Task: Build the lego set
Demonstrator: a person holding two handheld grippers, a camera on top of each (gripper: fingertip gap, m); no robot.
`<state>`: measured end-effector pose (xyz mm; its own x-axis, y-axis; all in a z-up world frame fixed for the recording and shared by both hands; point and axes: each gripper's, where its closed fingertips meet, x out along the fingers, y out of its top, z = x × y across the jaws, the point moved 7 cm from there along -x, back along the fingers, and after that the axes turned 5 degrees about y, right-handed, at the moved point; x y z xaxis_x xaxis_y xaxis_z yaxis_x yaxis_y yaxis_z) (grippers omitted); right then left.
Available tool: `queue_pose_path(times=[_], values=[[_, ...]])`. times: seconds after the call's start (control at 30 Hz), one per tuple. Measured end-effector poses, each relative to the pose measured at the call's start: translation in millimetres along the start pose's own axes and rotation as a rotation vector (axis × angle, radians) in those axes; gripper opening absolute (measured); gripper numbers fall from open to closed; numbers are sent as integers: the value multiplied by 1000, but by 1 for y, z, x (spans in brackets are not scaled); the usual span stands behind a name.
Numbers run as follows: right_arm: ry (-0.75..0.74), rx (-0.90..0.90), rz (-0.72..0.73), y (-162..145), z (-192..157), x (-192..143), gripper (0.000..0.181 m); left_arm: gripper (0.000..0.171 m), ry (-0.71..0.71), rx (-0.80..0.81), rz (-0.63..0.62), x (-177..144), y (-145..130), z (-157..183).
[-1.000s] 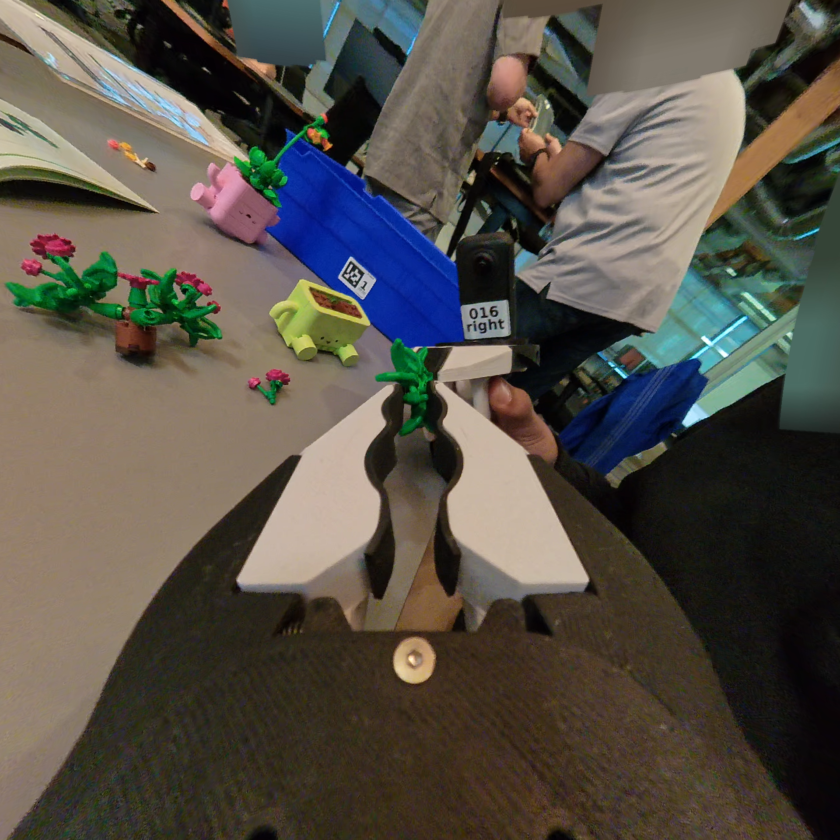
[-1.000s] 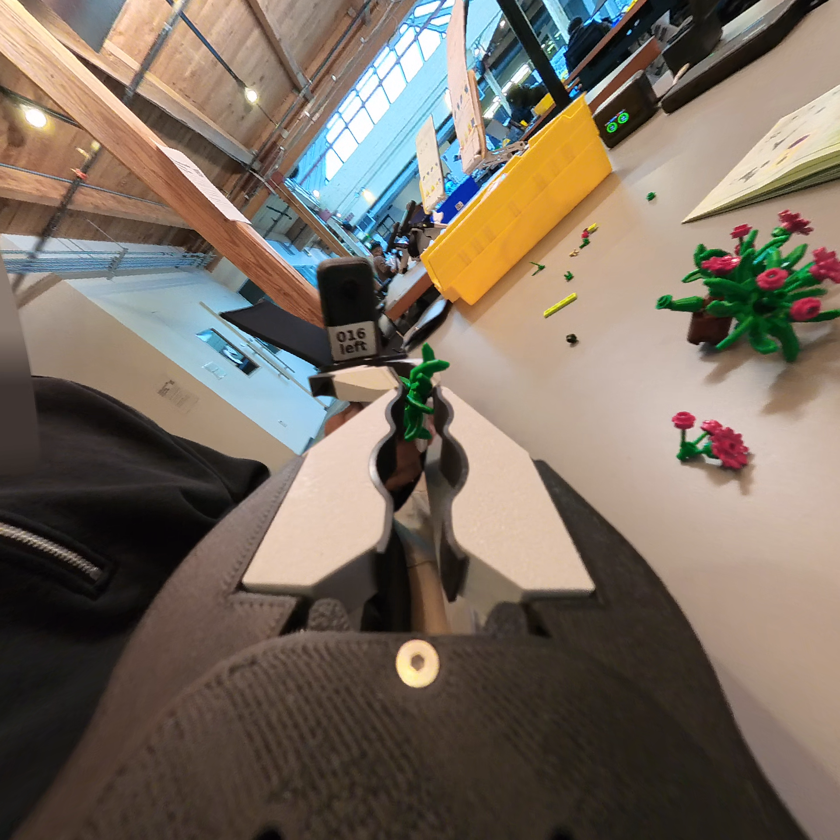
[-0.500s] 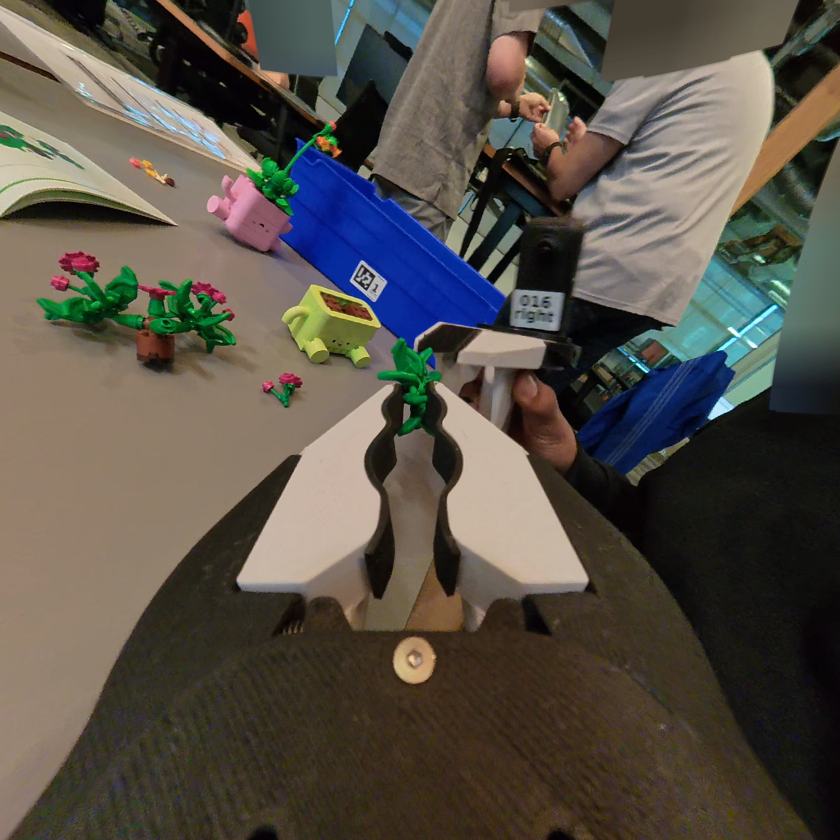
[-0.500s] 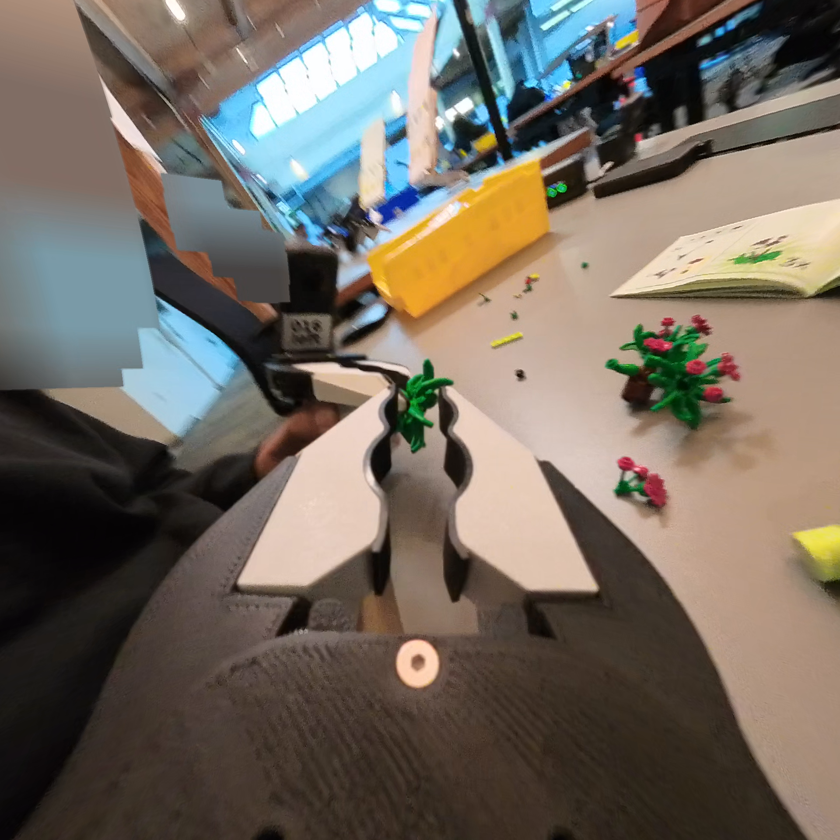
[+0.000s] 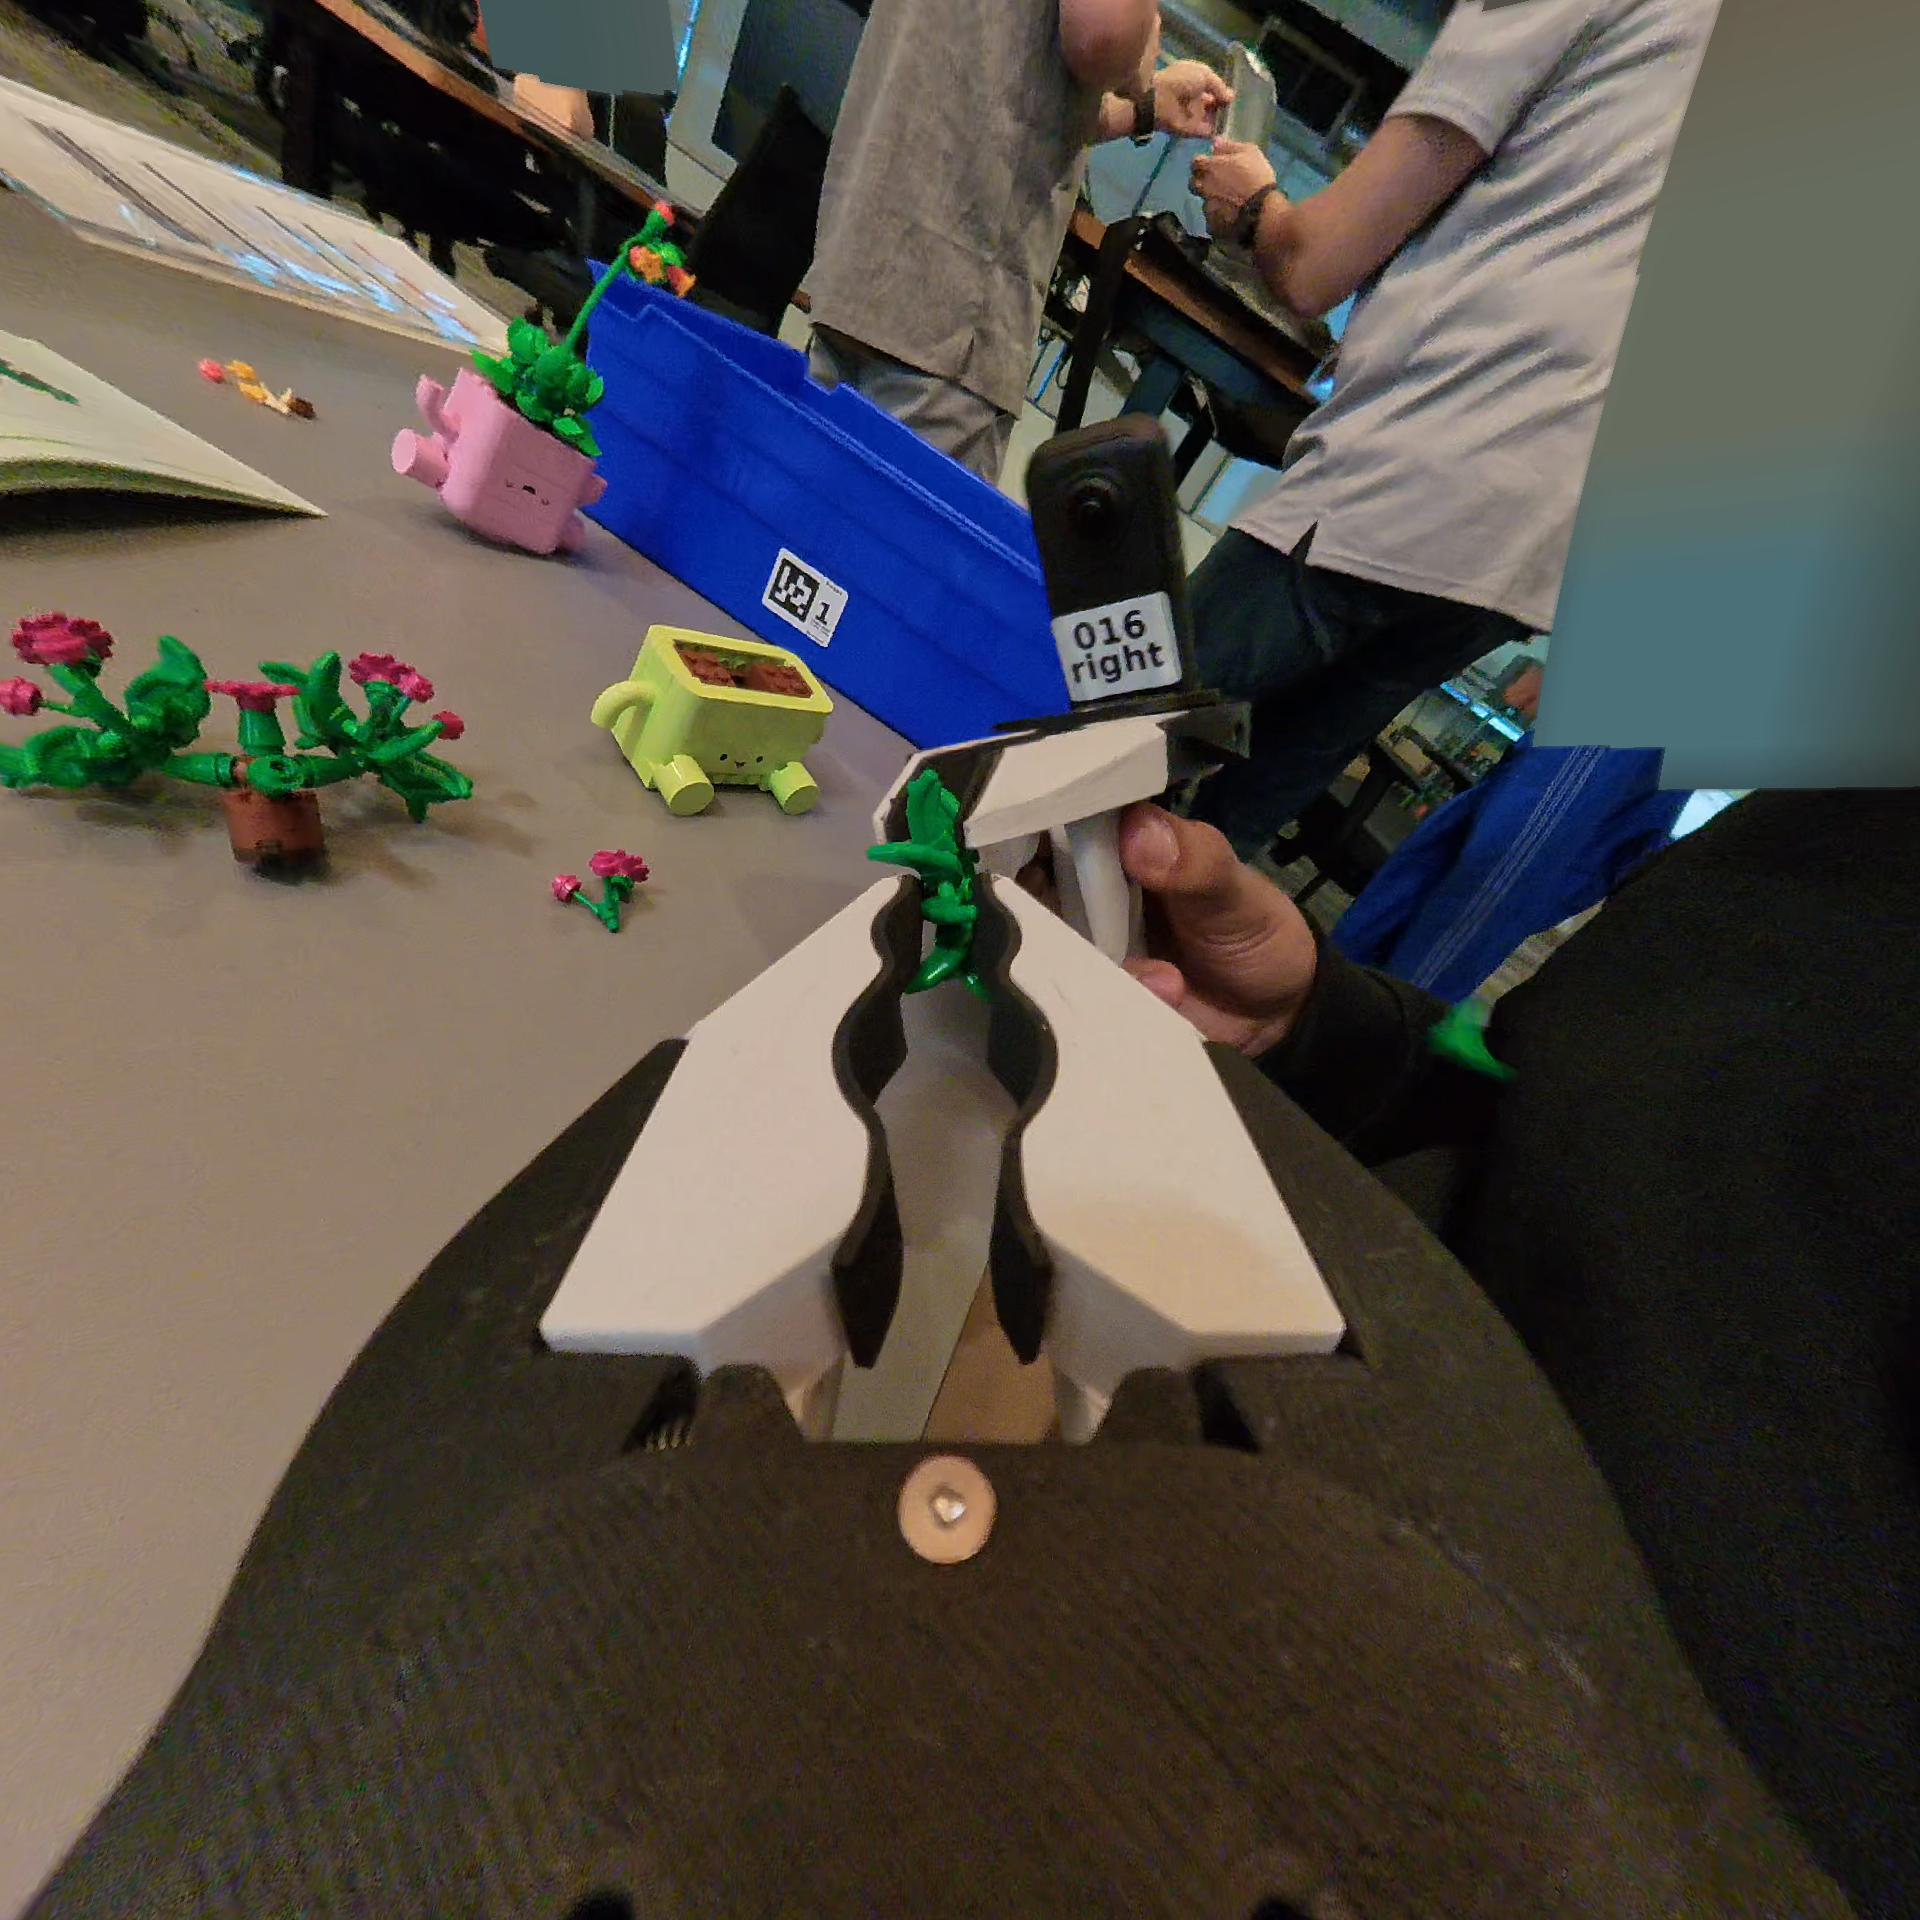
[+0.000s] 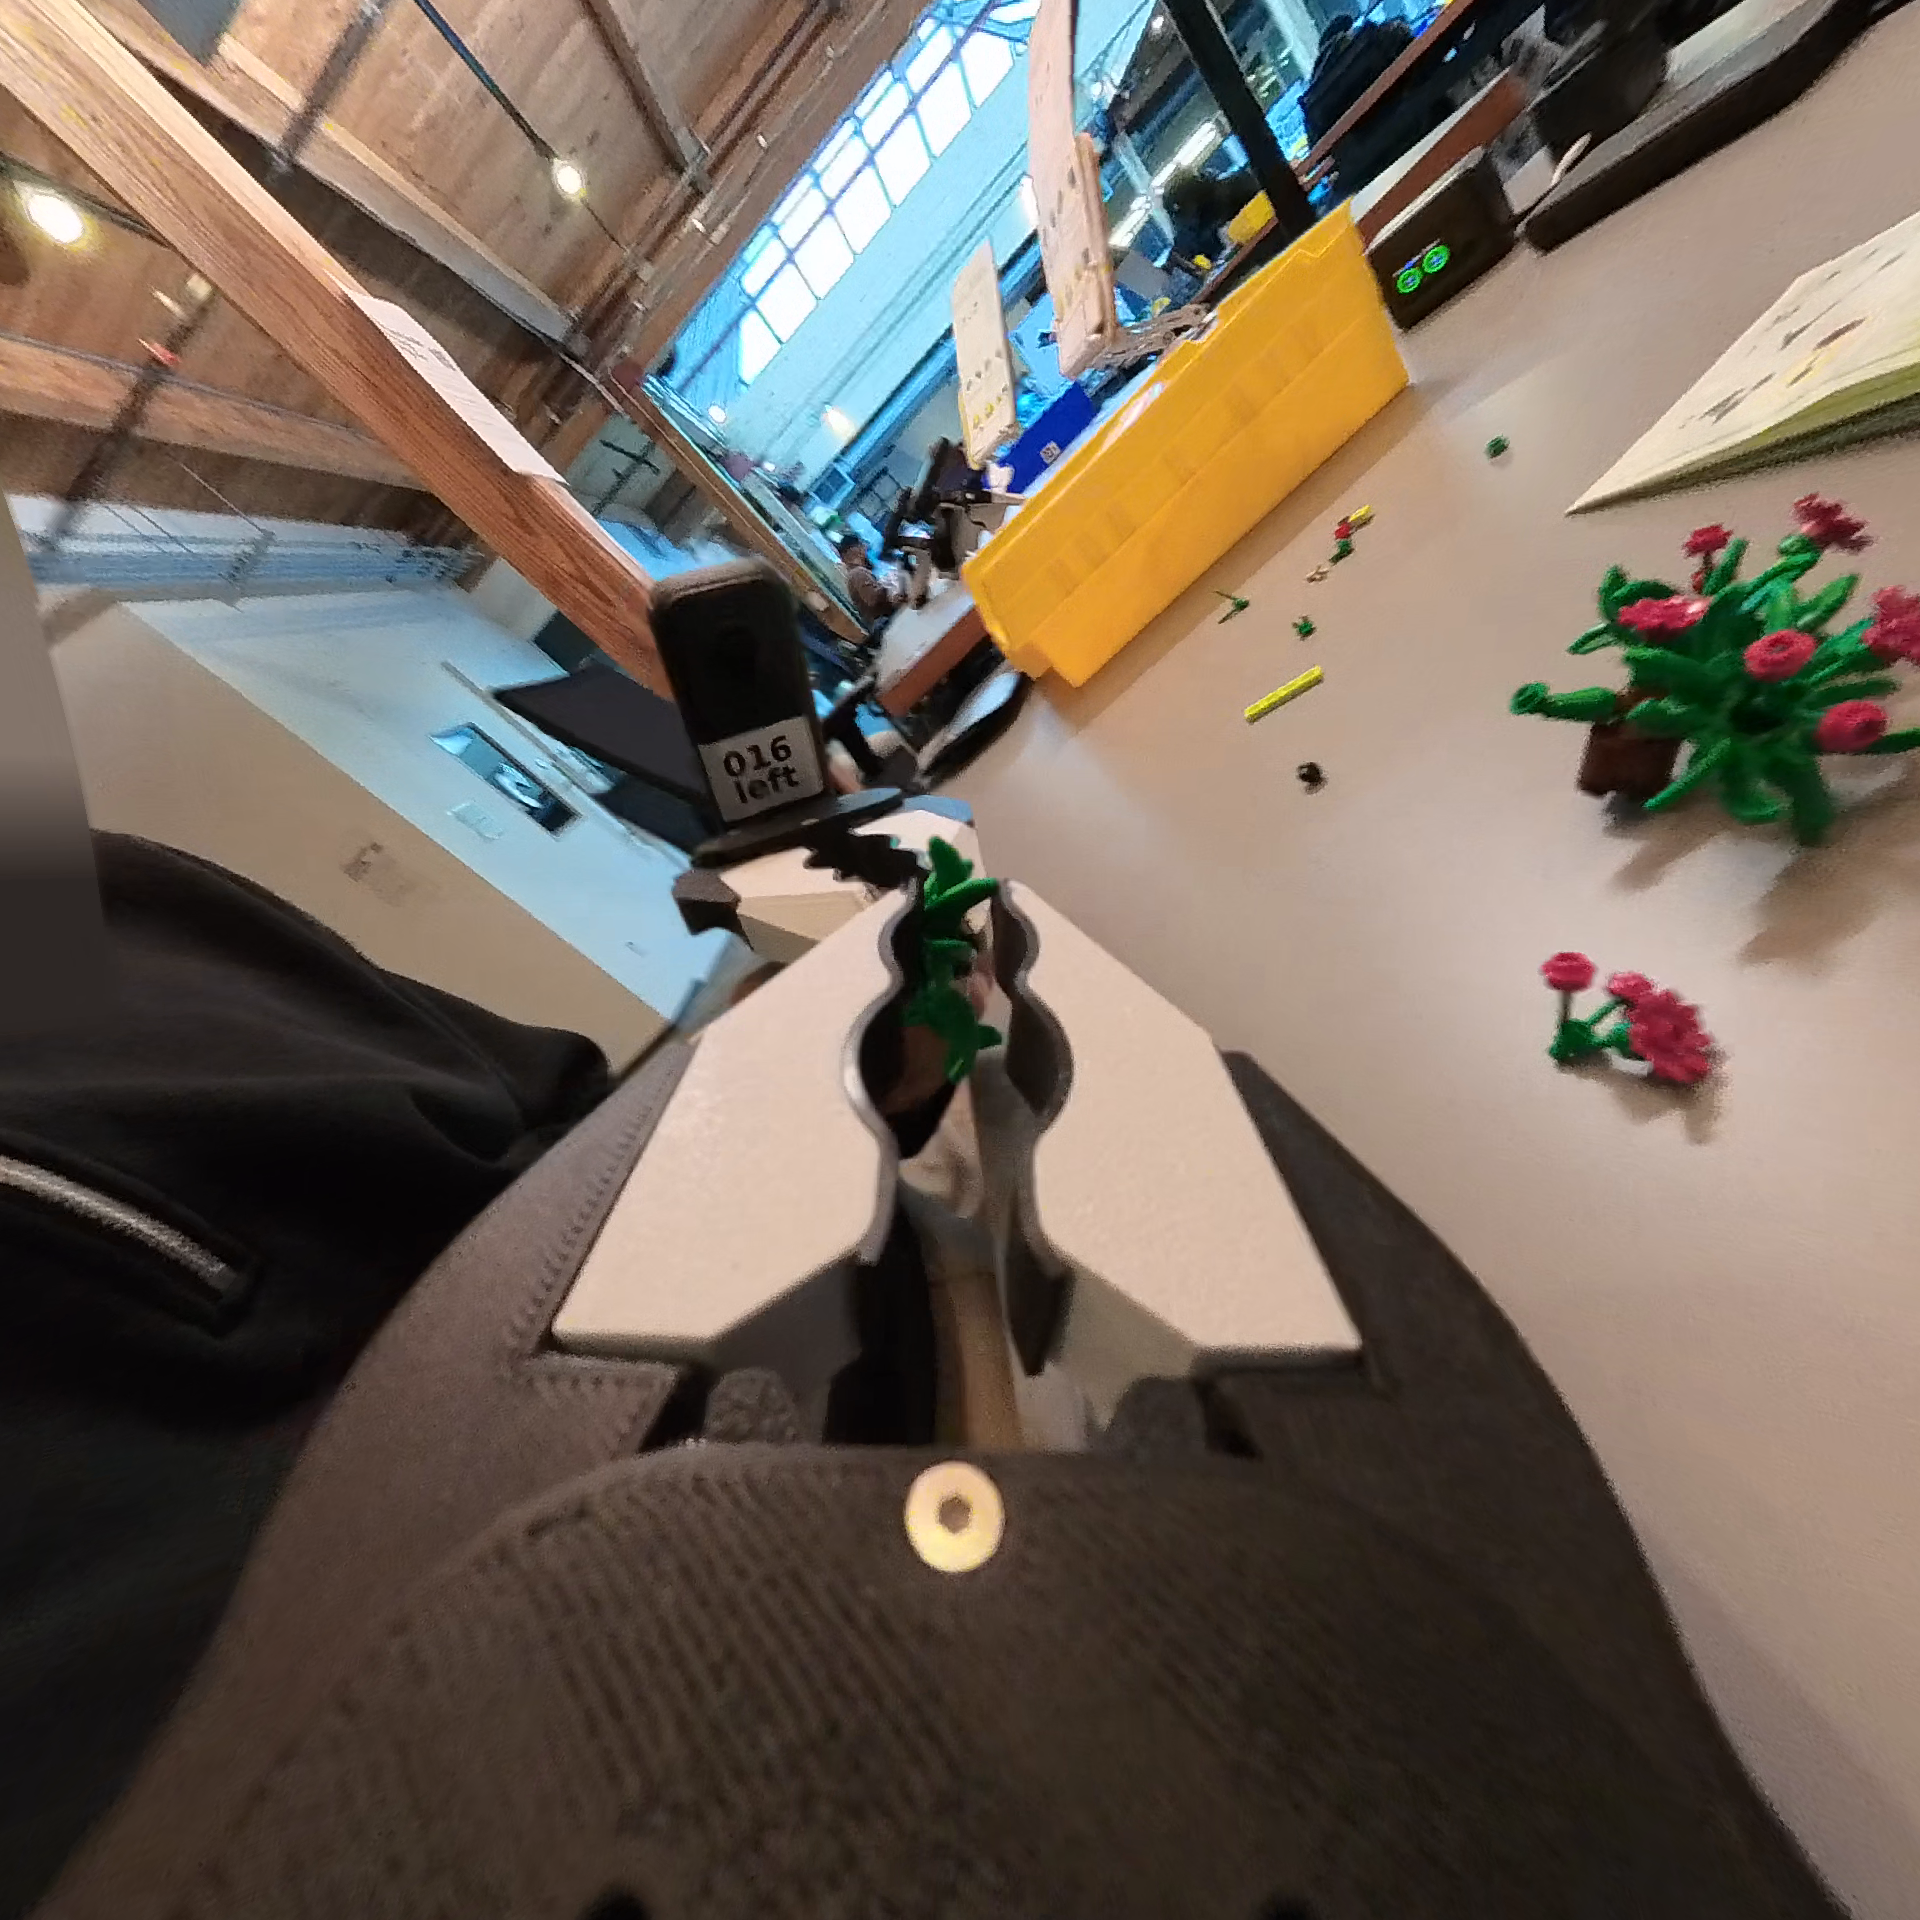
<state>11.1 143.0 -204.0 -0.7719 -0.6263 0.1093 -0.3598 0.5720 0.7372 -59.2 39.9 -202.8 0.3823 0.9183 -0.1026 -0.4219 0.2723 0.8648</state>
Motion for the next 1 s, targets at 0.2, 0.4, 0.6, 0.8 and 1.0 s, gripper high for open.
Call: queue_pose_path(times=[0.2, 0.4, 0.6, 0.8, 1.0], values=[[-78, -110, -31, 1, -4, 2, 11, 7, -19, -57, 15, -1, -1, -4], [-34, -35, 59, 12, 2, -12, 17, 7, -6, -79, 37, -4, 1, -7], [-205, -179, 90, 32, 4, -47, 16, 7, 3, -130, 87, -11, 4, -18], [-234, -224, 127, 38, 1, -58, 17, 7, 11, -141, 135, -17, 7, -20], [-261, -317, 136, 35, -14, -62, 16, 7, 17, -113, 192, -28, 8, -8]])
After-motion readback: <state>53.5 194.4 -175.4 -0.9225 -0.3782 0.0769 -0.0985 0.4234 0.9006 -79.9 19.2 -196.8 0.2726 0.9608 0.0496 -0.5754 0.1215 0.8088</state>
